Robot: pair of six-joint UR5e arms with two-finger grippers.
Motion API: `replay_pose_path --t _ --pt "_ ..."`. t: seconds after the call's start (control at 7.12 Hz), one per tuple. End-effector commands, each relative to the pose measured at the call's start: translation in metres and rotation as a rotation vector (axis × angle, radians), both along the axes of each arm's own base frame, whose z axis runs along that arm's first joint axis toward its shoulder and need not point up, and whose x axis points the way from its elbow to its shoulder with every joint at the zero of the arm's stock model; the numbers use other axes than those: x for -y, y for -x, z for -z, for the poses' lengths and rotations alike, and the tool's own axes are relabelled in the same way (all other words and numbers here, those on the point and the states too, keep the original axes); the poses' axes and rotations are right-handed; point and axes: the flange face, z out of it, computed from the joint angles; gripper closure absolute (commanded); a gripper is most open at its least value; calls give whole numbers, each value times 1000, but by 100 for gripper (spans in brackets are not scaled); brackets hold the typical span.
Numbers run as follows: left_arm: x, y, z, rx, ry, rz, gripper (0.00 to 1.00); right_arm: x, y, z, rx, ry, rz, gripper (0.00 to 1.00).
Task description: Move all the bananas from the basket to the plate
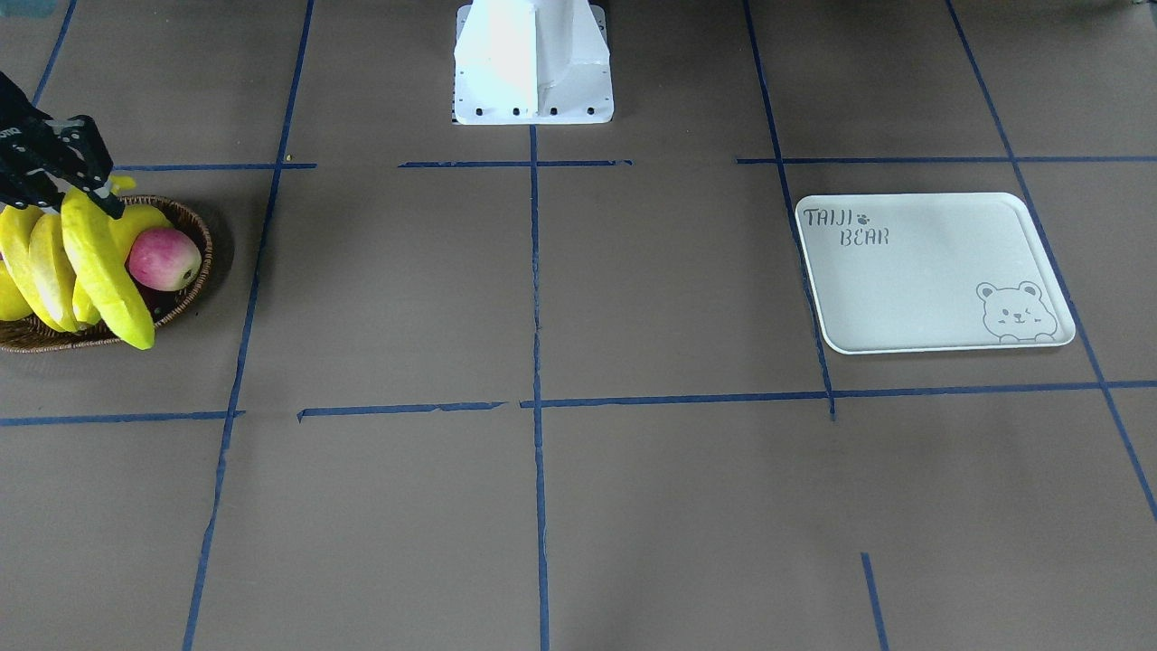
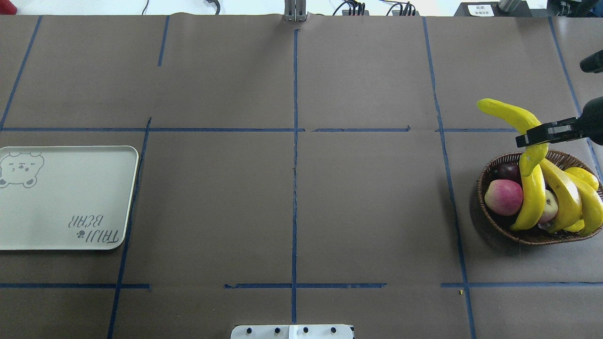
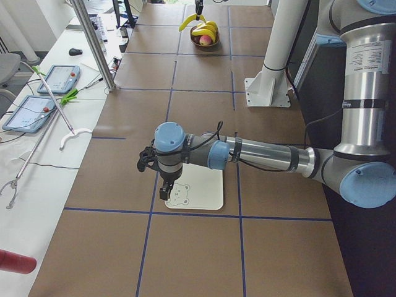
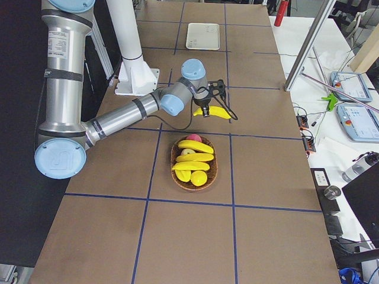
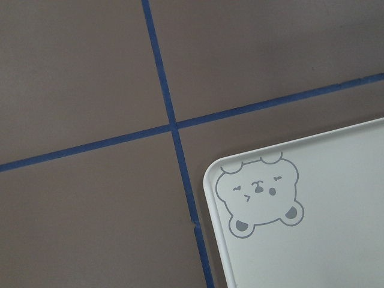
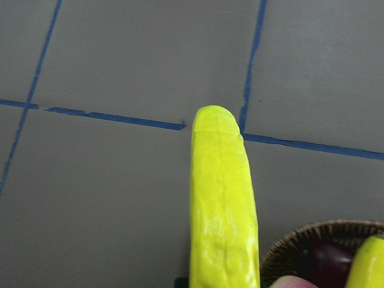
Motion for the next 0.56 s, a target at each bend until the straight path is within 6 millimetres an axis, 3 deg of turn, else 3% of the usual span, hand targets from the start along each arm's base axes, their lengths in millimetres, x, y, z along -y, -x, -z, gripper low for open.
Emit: replay_pose_path --t 0.0,0.14,0.42 --pt "16 -51 52 -81 39 11 0 4 64 59 100 24 52 100" --pt "12 -92 77 -105 53 -3 0 3 99 91 148 46 72 100" --pt "12 -140 112 -202 131 114 0 -10 169 145 199 57 27 100"
